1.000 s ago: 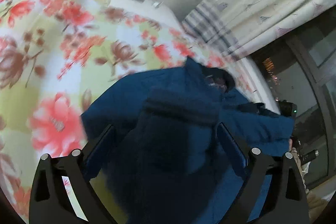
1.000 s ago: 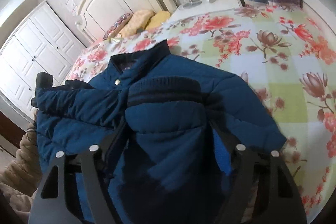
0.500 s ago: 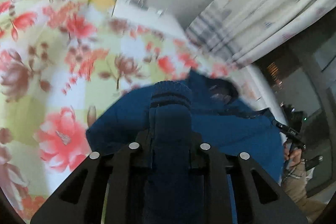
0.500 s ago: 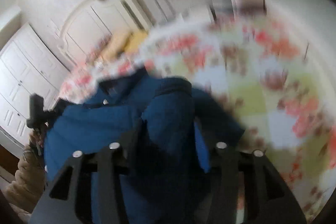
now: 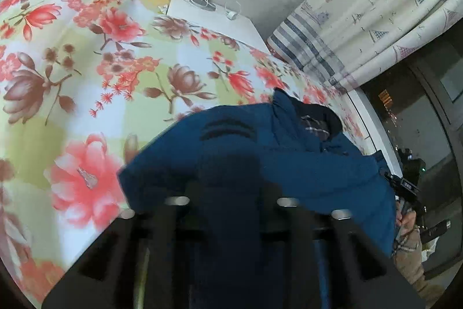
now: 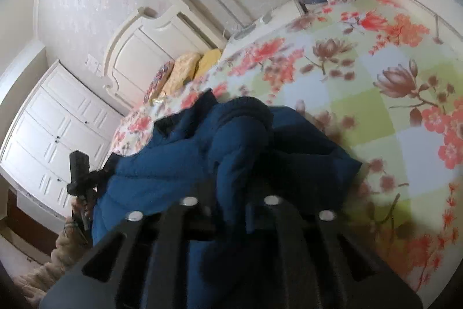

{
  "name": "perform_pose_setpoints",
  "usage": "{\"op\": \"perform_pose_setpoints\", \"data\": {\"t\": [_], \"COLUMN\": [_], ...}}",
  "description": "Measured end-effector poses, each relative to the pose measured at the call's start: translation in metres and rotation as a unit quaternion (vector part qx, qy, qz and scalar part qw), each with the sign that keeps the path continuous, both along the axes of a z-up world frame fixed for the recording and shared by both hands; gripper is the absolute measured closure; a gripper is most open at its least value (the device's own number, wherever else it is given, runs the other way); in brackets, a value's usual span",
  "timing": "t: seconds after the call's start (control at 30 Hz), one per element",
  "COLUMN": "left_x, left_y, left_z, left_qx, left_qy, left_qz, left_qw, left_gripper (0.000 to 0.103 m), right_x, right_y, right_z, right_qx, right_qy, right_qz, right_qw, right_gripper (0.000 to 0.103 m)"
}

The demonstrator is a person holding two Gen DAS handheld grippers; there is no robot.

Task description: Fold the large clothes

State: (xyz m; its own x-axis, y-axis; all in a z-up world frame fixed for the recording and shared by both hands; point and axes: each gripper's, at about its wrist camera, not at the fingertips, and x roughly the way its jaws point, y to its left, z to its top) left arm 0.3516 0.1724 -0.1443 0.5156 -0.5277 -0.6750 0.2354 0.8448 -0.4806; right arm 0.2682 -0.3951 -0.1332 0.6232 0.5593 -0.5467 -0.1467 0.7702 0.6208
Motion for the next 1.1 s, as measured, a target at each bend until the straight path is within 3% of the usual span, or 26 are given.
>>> {"op": "perform_pose_setpoints", "data": {"t": [0.07,0.13,0.2,0.27,0.33,0.37,0.4,0.43,0.5,0.53,0.57,0.63,0.83,0.93,1.0,1.03,1.07,1.1], "left_x": [-0.025,-0.042,-0.038,-0.015,0.019,0.038,0.050,0.054,0.063,0.063,0.059,0.055,0.055,0.063,0.062,0.054,0.043,0.030], "left_y": [-0.013,-0.021,-0.022,-0.019,-0.020,-0.021,-0.026,-0.030,-0.043,-0.046,-0.043,-0.035,-0.054,-0.040,-0.027,-0.021,-0.019,-0.020], "left_z": [0.038,0.088,0.127,0.145,0.134,0.111,0.087,0.068,0.004,-0.020,-0.026,-0.023,-0.020,-0.022,-0.016,-0.005,0.008,0.024], "left_qx": [0.024,0.016,0.017,0.014,0.016,0.010,0.034,0.059,0.106,0.119,0.103,0.086,0.151,0.136,0.126,0.121,0.119,0.115], "left_qy": [-0.071,-0.130,-0.163,-0.157,-0.112,-0.064,-0.032,-0.016,0.023,0.028,0.017,0.005,-0.028,-0.005,0.005,-0.013,-0.042,-0.081], "left_qz": [0.000,-0.008,0.007,0.040,0.054,0.064,0.071,0.074,0.083,0.089,0.094,0.105,0.107,0.115,0.153,0.184,0.208,0.225], "left_qw": [0.9972,0.9914,0.9865,0.9866,0.9921,0.9959,0.9964,0.9954,0.9907,0.9885,0.9901,0.9908,0.9824,0.9840,0.9801,0.9754,0.9700,0.9640], "left_gripper": [0.088,0.088,0.088,0.088,0.088,0.088,0.088,0.088,0.087,0.084,0.080,0.080,0.078,0.064,0.034,0.033,0.030,0.015], "right_x": [-0.023,-0.040,-0.038,-0.017,0.016,0.033,0.044,0.058,0.078,0.084,0.084,0.079,0.083,0.081,0.078,0.074,0.069,0.061], "right_y": [0.014,0.024,0.026,0.020,0.015,0.014,0.017,0.024,0.030,0.035,0.034,0.025,0.031,0.026,0.023,0.024,0.025,0.030], "right_z": [0.046,0.102,0.150,0.170,0.159,0.139,0.122,0.093,0.035,0.000,-0.019,-0.023,-0.021,-0.024,-0.019,-0.009,0.000,0.017], "right_qx": [-0.033,-0.060,-0.079,-0.083,-0.079,-0.075,-0.087,-0.121,-0.128,-0.150,-0.131,-0.096,-0.125,-0.119,-0.127,-0.150,-0.159,-0.166], "right_qy": [-0.062,-0.112,-0.133,-0.133,-0.091,-0.048,-0.020,0.015,0.075,0.094,0.094,0.082,0.066,0.075,0.088,0.093,0.082,0.053], "right_qz": [0.000,0.001,-0.028,-0.057,-0.073,-0.085,-0.089,-0.093,-0.098,-0.100,-0.100,-0.117,-0.126,-0.125,-0.125,-0.138,-0.146,-0.155], "right_qw": [0.998,0.992,0.988,0.986,0.990,0.992,0.992,0.988,0.984,0.979,0.982,0.985,0.982,0.982,0.980,0.975,0.973,0.972], "right_gripper": [0.097,0.098,0.098,0.098,0.097,0.098,0.098,0.098,0.098,0.092,0.092,0.092,0.091,0.086,0.065,0.047,0.041,0.039]}}
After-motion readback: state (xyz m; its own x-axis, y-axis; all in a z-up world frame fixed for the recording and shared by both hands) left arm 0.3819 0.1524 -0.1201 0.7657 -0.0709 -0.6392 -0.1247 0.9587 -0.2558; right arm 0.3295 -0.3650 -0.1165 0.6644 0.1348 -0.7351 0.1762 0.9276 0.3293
